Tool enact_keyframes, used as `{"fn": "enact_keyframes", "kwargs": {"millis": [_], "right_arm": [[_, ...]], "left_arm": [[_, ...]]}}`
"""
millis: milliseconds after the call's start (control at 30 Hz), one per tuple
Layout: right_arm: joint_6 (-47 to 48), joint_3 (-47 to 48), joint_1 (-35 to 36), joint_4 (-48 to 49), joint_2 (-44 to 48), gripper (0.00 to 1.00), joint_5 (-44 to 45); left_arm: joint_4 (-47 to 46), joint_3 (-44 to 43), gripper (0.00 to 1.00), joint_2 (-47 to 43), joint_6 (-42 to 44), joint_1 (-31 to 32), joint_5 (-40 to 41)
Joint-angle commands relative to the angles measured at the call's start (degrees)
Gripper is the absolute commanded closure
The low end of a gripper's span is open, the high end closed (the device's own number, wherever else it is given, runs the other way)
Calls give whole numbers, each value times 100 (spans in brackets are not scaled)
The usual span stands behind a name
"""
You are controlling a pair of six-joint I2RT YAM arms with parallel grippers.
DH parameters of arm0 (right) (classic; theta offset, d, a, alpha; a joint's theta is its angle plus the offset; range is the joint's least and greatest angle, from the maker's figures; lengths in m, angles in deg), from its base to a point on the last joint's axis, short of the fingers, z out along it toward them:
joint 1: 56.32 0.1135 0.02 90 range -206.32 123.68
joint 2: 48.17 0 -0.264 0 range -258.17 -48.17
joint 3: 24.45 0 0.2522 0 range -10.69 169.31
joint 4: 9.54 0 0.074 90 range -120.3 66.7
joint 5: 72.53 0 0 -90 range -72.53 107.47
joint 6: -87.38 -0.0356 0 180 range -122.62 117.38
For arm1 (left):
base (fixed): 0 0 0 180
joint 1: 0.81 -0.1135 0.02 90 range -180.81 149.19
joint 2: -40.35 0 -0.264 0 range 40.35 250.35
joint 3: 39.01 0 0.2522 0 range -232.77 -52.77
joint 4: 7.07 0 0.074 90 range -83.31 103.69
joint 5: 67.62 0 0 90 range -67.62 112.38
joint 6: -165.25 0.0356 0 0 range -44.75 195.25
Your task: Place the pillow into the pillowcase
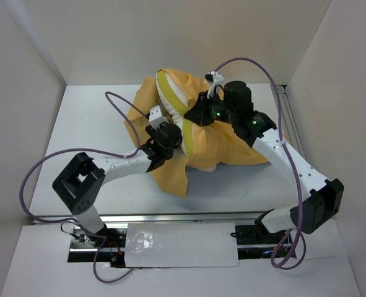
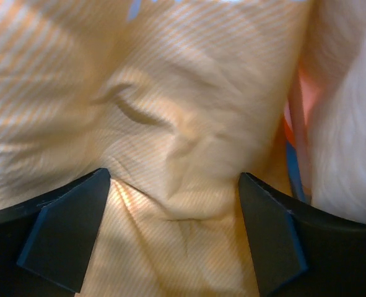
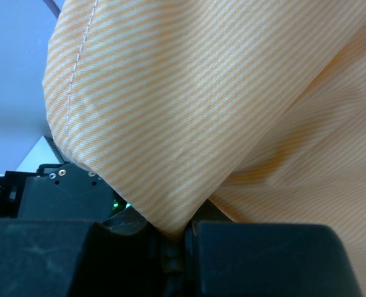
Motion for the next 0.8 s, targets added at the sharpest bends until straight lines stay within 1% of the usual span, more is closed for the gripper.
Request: {"fn": "enact_keyframes", "kwargs": {"millis": [0, 33, 67, 100, 133, 167, 233, 267, 300, 333, 367, 400, 433, 500, 533, 567, 633, 700, 767], "right_arm": [[-256, 193, 134, 743, 460, 100, -877], [-256, 132, 81, 682, 521, 100, -789], [-256, 131, 81, 681, 522, 100, -632], [-204, 79, 29, 603, 522, 100, -483], [-151, 79, 28, 437, 574, 100, -350], [-81, 79, 28, 348, 575, 100, 51], [-19, 17, -24, 85, 522, 100, 493], [42, 17, -25, -21, 426, 100, 738], [103, 17, -25, -109, 364, 100, 1167], [104, -44, -25, -180, 311, 100, 1371], [104, -44, -25, -285, 250, 100, 1600], [165, -44, -25, -286, 162, 100, 2107], [166, -114, -25, -347, 161, 100, 2373], [166, -176, -25, -409, 4, 100, 3074], [166, -246, -25, -461, -49, 100, 3270], [166, -247, -25, -461, -49, 100, 3481], [166, -299, -25, -461, -260, 100, 3876], [227, -299, 36, -461, -461, 100, 3826], [490, -299, 150, -383, -576, 100, 3335]], "left_arm": [[274, -650, 8, 359, -281, -262, -97], [397, -651, 15, 411, -411, -342, -273], [399, -703, 26, 412, -404, -430, -675], [338, -600, 60, 360, -325, -509, -888], [389, -468, 82, 185, -325, -640, -1029], [468, -406, 100, 62, -272, -694, -1126], [731, -248, 100, -254, -106, -755, -1197], [802, -29, 100, -447, 8, -825, -1258], [803, 121, 100, -911, 349, -826, -1407], [803, 288, 100, -1168, 474, -896, -1408], [864, 472, 100, -1449, 606, -992, -1539], [865, 831, 100, -1730, 877, -1080, -1853], [943, 999, 100, -2289, 967, -1177, -1987], [1101, 1394, 100, -2820, 1247, -1467, -2356], [1424, 1492, 100, -3066, 1344, -1555, -2497], [1584, 1580, 100, -3530, 1398, -1721, -2603], [2040, 1783, 100, -3972, 1328, -1863, -2691], [2165, 1950, 100, -4585, 1328, -2003, -2691], [2218, 2082, 100, -4904, 1380, -2161, -2980]]}}
